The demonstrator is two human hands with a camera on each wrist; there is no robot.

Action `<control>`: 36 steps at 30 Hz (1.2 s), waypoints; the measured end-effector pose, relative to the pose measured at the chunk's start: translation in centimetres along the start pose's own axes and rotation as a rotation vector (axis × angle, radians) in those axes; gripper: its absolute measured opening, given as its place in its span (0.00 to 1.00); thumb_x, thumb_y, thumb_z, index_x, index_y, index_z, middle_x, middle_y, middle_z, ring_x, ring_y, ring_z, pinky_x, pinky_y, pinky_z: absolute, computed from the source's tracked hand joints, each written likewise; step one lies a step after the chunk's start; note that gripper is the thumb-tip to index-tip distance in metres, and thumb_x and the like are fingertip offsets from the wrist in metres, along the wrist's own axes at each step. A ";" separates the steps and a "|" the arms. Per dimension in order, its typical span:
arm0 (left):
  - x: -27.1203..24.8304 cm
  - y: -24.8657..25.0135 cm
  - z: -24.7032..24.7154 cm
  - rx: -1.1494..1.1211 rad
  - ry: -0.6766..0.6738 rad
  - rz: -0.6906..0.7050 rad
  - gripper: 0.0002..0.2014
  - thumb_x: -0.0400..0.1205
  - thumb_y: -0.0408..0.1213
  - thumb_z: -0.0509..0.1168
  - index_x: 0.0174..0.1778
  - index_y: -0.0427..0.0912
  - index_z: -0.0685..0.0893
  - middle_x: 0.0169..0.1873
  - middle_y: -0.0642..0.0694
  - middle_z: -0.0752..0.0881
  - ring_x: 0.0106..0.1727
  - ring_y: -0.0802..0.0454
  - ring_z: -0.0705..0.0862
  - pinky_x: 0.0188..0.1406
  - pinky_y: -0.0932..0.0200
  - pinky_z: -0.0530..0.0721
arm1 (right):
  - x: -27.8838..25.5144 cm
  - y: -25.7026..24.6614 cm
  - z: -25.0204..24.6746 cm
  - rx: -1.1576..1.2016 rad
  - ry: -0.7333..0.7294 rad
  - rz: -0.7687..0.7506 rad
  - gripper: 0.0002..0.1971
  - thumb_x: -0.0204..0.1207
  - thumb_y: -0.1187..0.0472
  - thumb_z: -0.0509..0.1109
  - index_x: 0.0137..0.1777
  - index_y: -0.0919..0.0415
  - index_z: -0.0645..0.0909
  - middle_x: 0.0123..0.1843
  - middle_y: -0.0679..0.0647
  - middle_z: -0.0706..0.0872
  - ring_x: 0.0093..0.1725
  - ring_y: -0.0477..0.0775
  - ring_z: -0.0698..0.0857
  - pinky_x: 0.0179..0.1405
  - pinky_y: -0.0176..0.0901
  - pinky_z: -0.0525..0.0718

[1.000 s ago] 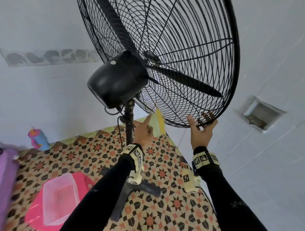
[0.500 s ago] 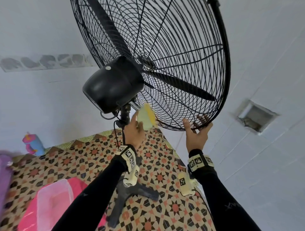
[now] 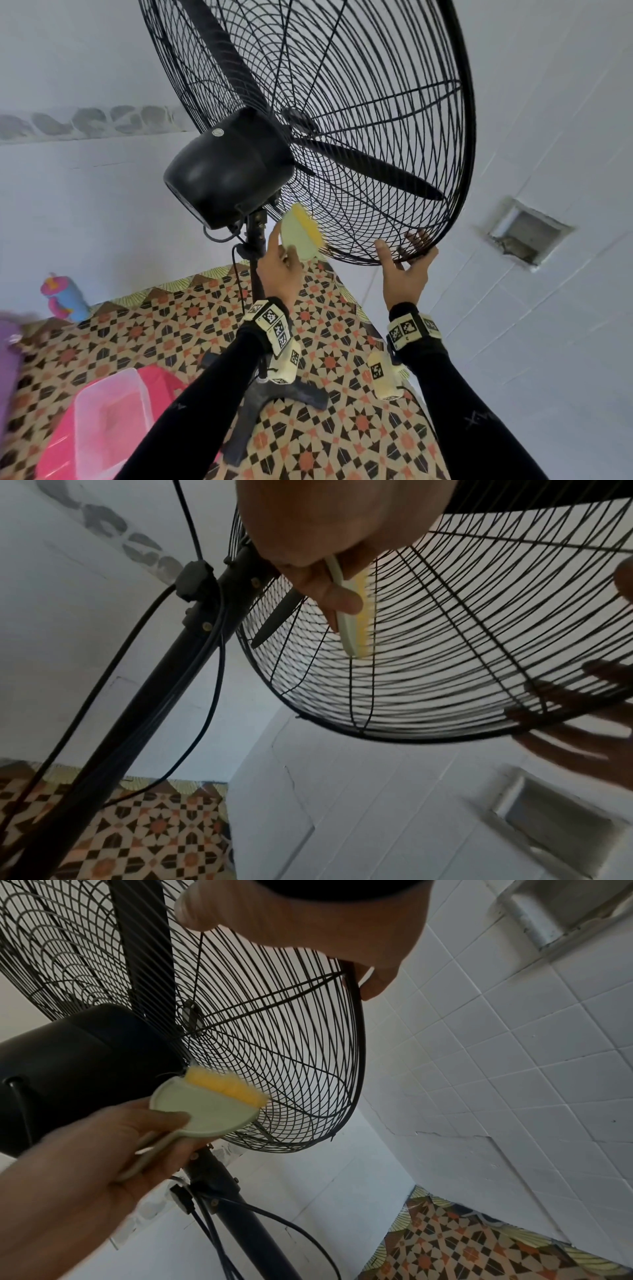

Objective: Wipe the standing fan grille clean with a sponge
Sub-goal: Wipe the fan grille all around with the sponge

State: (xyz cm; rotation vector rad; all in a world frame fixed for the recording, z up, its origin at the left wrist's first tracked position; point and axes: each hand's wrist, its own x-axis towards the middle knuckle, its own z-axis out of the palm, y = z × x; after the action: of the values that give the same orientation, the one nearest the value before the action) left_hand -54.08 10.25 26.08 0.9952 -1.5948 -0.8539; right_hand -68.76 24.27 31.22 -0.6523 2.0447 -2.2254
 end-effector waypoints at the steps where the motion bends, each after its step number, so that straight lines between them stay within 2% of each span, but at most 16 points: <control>1: -0.2 -0.5 0.5 0.014 -0.046 0.008 0.28 0.91 0.36 0.63 0.88 0.50 0.68 0.61 0.37 0.91 0.52 0.43 0.93 0.46 0.44 0.94 | -0.1 0.0 0.0 0.002 0.008 0.002 0.49 0.58 0.27 0.81 0.75 0.47 0.66 0.65 0.48 0.83 0.62 0.35 0.82 0.67 0.55 0.86; 3: -1.0 -1.9 1.5 0.091 -0.234 0.006 0.28 0.91 0.35 0.62 0.88 0.46 0.66 0.62 0.36 0.90 0.48 0.40 0.93 0.44 0.40 0.95 | -0.2 0.1 0.0 -0.001 0.015 0.004 0.50 0.58 0.27 0.81 0.75 0.48 0.66 0.65 0.48 0.84 0.64 0.40 0.83 0.68 0.56 0.86; 5: -2.2 -3.1 1.9 0.129 -0.362 0.001 0.26 0.90 0.35 0.62 0.86 0.44 0.67 0.59 0.39 0.91 0.45 0.43 0.93 0.41 0.40 0.94 | -0.2 0.0 0.0 -0.010 0.000 0.006 0.48 0.60 0.30 0.82 0.76 0.48 0.66 0.66 0.47 0.83 0.65 0.40 0.82 0.68 0.58 0.85; 7: -2.7 -3.5 1.9 0.096 -0.340 -0.003 0.21 0.91 0.36 0.61 0.80 0.40 0.70 0.55 0.40 0.90 0.45 0.42 0.93 0.39 0.42 0.94 | 0.0 -0.1 -0.1 -0.014 -0.013 0.006 0.48 0.62 0.33 0.84 0.76 0.50 0.66 0.66 0.46 0.83 0.64 0.37 0.82 0.67 0.57 0.86; 12: -1.7 -3.0 1.8 0.075 -0.159 -0.037 0.15 0.92 0.41 0.60 0.71 0.38 0.78 0.57 0.41 0.91 0.47 0.44 0.93 0.42 0.50 0.92 | 0.1 0.1 -0.1 0.001 -0.012 0.014 0.47 0.63 0.37 0.85 0.77 0.53 0.66 0.67 0.49 0.84 0.65 0.44 0.84 0.65 0.56 0.87; 15: -1.9 -3.0 2.2 0.175 -0.301 -0.004 0.15 0.93 0.37 0.60 0.72 0.33 0.78 0.49 0.40 0.90 0.43 0.44 0.91 0.36 0.66 0.83 | -0.2 0.3 0.0 -0.004 0.005 0.009 0.47 0.63 0.36 0.84 0.77 0.53 0.66 0.67 0.46 0.84 0.64 0.40 0.83 0.66 0.55 0.87; 17: -2.4 -3.3 2.5 0.242 -0.392 0.030 0.19 0.92 0.33 0.60 0.78 0.31 0.74 0.44 0.48 0.84 0.41 0.46 0.88 0.32 0.71 0.77 | -0.2 0.3 0.0 -0.007 0.003 0.008 0.48 0.64 0.36 0.84 0.77 0.53 0.66 0.67 0.45 0.84 0.64 0.40 0.83 0.66 0.55 0.87; 18: -2.5 -3.6 2.6 0.244 -0.396 0.034 0.20 0.92 0.33 0.60 0.79 0.31 0.73 0.45 0.50 0.83 0.43 0.46 0.87 0.34 0.71 0.77 | -0.2 0.3 0.0 -0.010 -0.002 0.010 0.47 0.64 0.37 0.84 0.78 0.53 0.65 0.67 0.45 0.84 0.65 0.41 0.84 0.66 0.56 0.87; 20: -2.1 -4.1 2.6 0.202 -0.341 0.021 0.17 0.92 0.34 0.61 0.76 0.33 0.76 0.49 0.48 0.84 0.46 0.49 0.85 0.39 0.61 0.83 | 0.0 0.3 -0.1 -0.011 -0.006 0.004 0.47 0.65 0.38 0.85 0.78 0.54 0.65 0.67 0.44 0.84 0.65 0.42 0.84 0.66 0.56 0.87; 21: -2.1 -4.6 2.6 0.179 -0.275 0.012 0.13 0.92 0.35 0.61 0.70 0.33 0.78 0.47 0.46 0.85 0.44 0.50 0.84 0.39 0.56 0.83 | 0.1 0.3 -0.2 -0.011 -0.008 0.002 0.46 0.65 0.39 0.85 0.77 0.54 0.66 0.66 0.43 0.84 0.64 0.41 0.84 0.66 0.57 0.87; 24: -2.7 -4.8 2.8 0.083 -0.124 -0.009 0.08 0.91 0.36 0.63 0.58 0.33 0.78 0.39 0.45 0.84 0.36 0.51 0.82 0.34 0.56 0.79 | 0.1 0.5 -0.1 -0.002 0.001 -0.012 0.46 0.64 0.37 0.85 0.76 0.54 0.67 0.65 0.42 0.85 0.63 0.41 0.85 0.64 0.57 0.88; 26: -3.0 -5.3 3.6 0.069 -0.185 -0.037 0.10 0.91 0.33 0.63 0.66 0.32 0.78 0.47 0.41 0.88 0.41 0.49 0.85 0.38 0.51 0.86 | -0.1 0.8 0.1 0.000 0.019 -0.019 0.47 0.63 0.35 0.84 0.76 0.52 0.67 0.65 0.45 0.86 0.63 0.43 0.86 0.64 0.55 0.88; 28: -2.6 -5.7 4.6 0.137 -0.305 -0.077 0.17 0.90 0.32 0.64 0.74 0.30 0.77 0.57 0.36 0.90 0.53 0.41 0.90 0.48 0.50 0.89 | -0.2 0.9 0.2 -0.005 0.023 -0.018 0.46 0.62 0.33 0.83 0.75 0.49 0.66 0.66 0.45 0.85 0.64 0.41 0.85 0.65 0.52 0.88; 31: -2.2 -6.1 5.6 0.165 -0.417 -0.181 0.18 0.88 0.32 0.66 0.74 0.31 0.79 0.65 0.33 0.88 0.66 0.36 0.87 0.58 0.51 0.86 | 0.0 0.6 0.0 -0.011 -0.005 -0.018 0.42 0.63 0.35 0.84 0.71 0.37 0.62 0.64 0.38 0.83 0.62 0.29 0.82 0.67 0.47 0.86; 34: -2.3 -6.8 6.4 0.092 -0.407 -0.368 0.26 0.84 0.33 0.70 0.79 0.39 0.74 0.71 0.35 0.83 0.69 0.35 0.85 0.61 0.35 0.90 | 0.1 0.4 -0.1 -0.016 -0.032 -0.030 0.39 0.62 0.34 0.83 0.67 0.30 0.63 0.64 0.35 0.82 0.61 0.27 0.82 0.67 0.44 0.85; 36: -2.5 -6.9 7.2 0.043 -0.428 -0.436 0.29 0.84 0.32 0.71 0.81 0.41 0.72 0.70 0.40 0.83 0.68 0.38 0.85 0.65 0.40 0.88 | 0.0 0.5 -0.2 -0.013 -0.030 -0.038 0.40 0.63 0.34 0.84 0.70 0.36 0.66 0.65 0.38 0.84 0.62 0.32 0.83 0.67 0.46 0.86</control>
State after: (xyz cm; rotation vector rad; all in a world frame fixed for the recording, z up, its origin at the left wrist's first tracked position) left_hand -59.54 10.03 17.35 1.2782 -1.7811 -1.4096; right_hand -68.98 24.34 30.74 -0.7272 2.0513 -2.2106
